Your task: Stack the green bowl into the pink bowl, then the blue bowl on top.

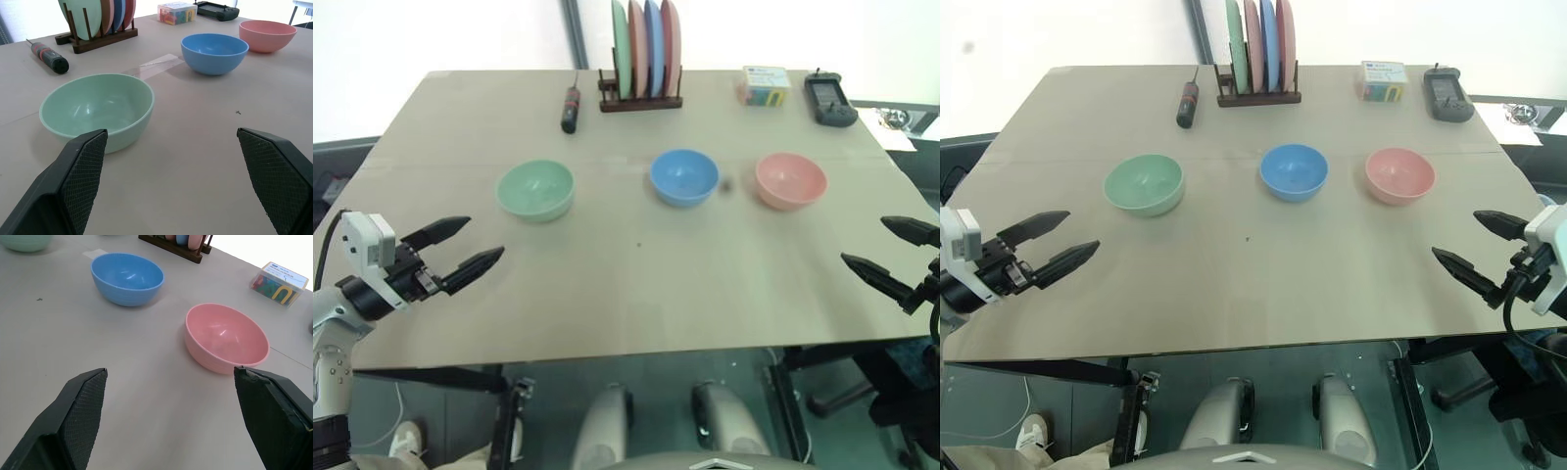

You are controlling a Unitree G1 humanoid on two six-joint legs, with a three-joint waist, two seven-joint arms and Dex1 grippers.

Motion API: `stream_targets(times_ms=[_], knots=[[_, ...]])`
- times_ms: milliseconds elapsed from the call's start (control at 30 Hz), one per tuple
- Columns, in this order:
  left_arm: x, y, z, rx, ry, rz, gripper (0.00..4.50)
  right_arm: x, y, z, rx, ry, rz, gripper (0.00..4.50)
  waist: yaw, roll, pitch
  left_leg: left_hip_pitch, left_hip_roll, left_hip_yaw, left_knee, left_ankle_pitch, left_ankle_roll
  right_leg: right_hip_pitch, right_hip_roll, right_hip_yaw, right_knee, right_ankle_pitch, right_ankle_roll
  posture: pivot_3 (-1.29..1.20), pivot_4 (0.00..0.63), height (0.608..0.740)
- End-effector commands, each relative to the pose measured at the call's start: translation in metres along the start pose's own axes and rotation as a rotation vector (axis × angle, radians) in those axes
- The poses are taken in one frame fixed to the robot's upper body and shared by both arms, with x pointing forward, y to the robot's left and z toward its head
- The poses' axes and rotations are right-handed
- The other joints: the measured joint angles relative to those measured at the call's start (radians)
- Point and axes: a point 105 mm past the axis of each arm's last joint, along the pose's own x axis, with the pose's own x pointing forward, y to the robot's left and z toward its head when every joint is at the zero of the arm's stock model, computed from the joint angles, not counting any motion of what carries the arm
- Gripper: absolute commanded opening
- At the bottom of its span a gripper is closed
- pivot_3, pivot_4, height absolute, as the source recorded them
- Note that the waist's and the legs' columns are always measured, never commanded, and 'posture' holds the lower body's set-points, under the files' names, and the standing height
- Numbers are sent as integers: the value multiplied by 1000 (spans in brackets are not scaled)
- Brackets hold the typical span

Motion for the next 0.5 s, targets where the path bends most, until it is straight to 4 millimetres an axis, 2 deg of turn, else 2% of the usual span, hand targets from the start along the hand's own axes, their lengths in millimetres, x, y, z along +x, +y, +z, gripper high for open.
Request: stream_targets(times_ms=[33,233,300,367,500], knots=[[4,-7,9,18,-13,-44,4500,4,1,11,-47,-12,-3,4326,0,0,0,0,0,0,0,0,0,0,0,0,0,0,0,0,150,740],[11,-22,15,-25,-77,-151,4500,19,-1,8,-41,23,-25,4326,-1,0,0,0,0,0,0,0,0,0,0,0,0,0,0,0,150,740],[18,-33,24,-24,-126,-224,4500,29,4,7,-19,29,8,4326,-1,0,0,0,0,0,0,0,0,0,0,0,0,0,0,0,150,740],[29,-45,31,-21,-169,-288,4500,49,1,1,-101,93,-14,4326,-1,0,0,0,0,1,0,0,0,0,0,0,0,0,0,0,150,740],[43,-63,40,-13,-217,-401,4500,90,-12,-10,-85,152,-55,4326,-4,0,0,0,0,1,2,0,0,0,0,1,1,0,0,0,150,740]])
